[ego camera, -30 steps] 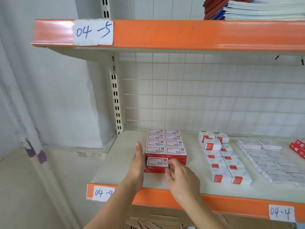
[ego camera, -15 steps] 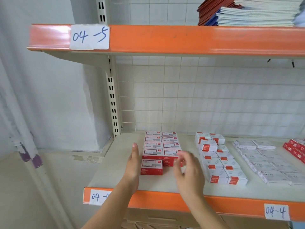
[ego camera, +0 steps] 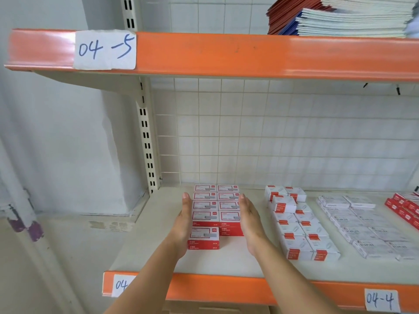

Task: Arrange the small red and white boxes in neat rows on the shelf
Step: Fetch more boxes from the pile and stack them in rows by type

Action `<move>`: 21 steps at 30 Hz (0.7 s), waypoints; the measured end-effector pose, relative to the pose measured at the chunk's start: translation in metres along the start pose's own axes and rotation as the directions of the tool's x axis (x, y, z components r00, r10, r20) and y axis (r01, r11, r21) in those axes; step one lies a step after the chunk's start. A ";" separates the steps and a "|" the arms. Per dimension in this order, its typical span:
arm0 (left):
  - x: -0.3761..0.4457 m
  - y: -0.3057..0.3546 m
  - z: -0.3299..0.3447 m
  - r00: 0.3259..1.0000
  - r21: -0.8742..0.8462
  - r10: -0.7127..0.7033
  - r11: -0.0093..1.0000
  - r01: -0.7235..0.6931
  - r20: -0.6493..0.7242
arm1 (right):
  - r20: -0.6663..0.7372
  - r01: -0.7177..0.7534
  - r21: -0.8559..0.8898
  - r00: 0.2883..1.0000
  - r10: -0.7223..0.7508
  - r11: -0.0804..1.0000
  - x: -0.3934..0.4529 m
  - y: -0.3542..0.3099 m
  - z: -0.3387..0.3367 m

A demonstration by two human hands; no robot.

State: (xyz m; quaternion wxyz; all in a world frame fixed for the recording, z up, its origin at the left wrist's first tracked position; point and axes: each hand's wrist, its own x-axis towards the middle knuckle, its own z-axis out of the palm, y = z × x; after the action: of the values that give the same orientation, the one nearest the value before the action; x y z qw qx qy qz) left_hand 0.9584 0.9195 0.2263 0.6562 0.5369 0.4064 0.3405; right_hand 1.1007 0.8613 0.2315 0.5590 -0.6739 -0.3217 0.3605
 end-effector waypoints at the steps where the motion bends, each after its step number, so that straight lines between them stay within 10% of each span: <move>1: -0.001 0.000 0.000 1.000 0.010 0.002 1.000 -0.002 -0.003 | -0.005 0.009 0.001 1.000 -0.009 1.000 0.001 0.001 0.001; 9: -0.010 0.013 0.006 0.997 0.083 0.028 0.996 -0.022 -0.070 | 0.039 0.022 -0.088 0.999 -0.019 0.996 0.004 0.004 -0.002; 13: -0.010 0.025 0.019 0.862 0.498 0.419 0.834 -0.239 -0.287 | -0.114 0.289 -0.290 0.936 -0.333 0.912 -0.007 -0.008 -0.015; 17: -0.014 0.029 0.063 0.758 0.624 0.647 0.624 -0.470 -0.076 | -0.285 0.425 -0.477 0.753 -0.593 0.769 -0.016 -0.013 -0.057; 21: -0.029 0.012 0.118 0.775 0.683 0.597 0.479 -0.551 0.207 | -0.283 0.365 -0.571 0.753 -0.594 0.735 -0.021 -0.003 -0.114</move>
State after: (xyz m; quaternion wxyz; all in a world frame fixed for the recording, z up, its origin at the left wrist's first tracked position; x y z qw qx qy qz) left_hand 1.0518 0.8461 0.2542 0.2309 0.8405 0.3207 0.3707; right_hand 1.1857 0.7854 0.2501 0.5066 -0.7446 -0.4307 -0.0581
